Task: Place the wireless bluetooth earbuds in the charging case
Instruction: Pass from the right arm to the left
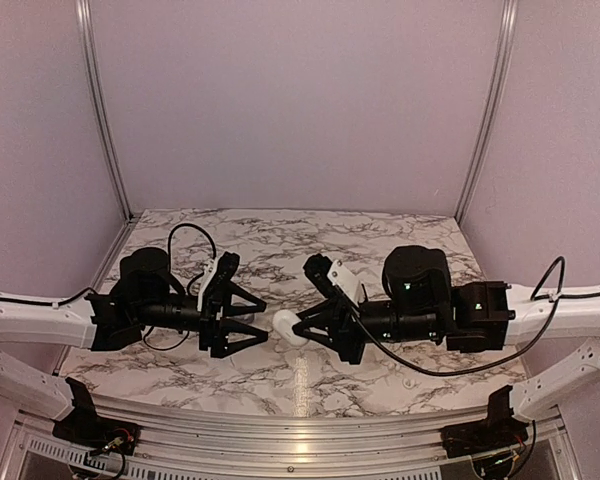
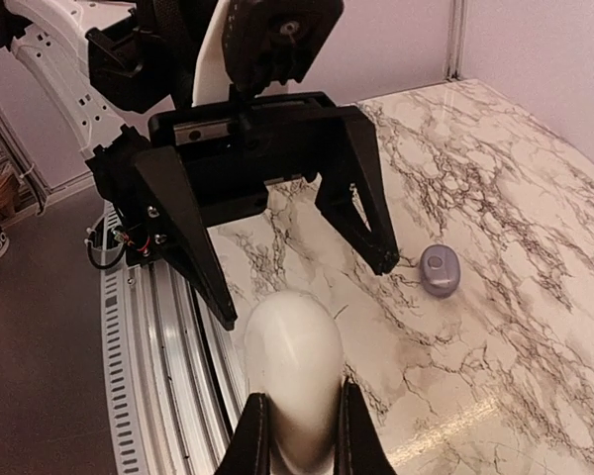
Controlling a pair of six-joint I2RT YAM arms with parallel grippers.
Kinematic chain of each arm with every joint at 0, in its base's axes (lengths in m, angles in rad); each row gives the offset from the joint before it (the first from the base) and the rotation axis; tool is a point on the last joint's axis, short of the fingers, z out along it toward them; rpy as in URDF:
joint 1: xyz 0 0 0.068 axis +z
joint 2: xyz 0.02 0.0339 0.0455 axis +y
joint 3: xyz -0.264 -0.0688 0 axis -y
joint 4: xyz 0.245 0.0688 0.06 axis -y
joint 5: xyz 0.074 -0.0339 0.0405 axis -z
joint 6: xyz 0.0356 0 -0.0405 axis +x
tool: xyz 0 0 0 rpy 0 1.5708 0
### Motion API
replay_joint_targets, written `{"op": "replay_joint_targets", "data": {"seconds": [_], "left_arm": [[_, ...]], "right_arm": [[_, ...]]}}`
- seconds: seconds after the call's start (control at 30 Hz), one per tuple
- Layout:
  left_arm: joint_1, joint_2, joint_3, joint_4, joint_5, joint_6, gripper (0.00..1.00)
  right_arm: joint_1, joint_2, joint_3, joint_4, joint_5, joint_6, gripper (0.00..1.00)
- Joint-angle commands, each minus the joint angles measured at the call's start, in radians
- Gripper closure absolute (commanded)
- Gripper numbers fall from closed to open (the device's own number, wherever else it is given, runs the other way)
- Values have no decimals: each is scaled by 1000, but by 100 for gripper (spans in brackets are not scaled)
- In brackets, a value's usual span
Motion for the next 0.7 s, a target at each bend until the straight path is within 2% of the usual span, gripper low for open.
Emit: {"op": "replay_joint_targets", "data": {"seconds": [0.0,0.07,0.37,0.67], "left_arm": [[-3,38,58,46,73,-122,28],[-3,49,67,48,88,-126,33],[-2,40,61,63,109,-127,40],[-3,69,76,82,113,-140,55]], "right_arm": [[3,22,67,30,52,-58,100],[3,33,74,32,51,-64,100],[3,80,106,25,54,-77,100],[3,104,122,20,45,-83,100]]}}
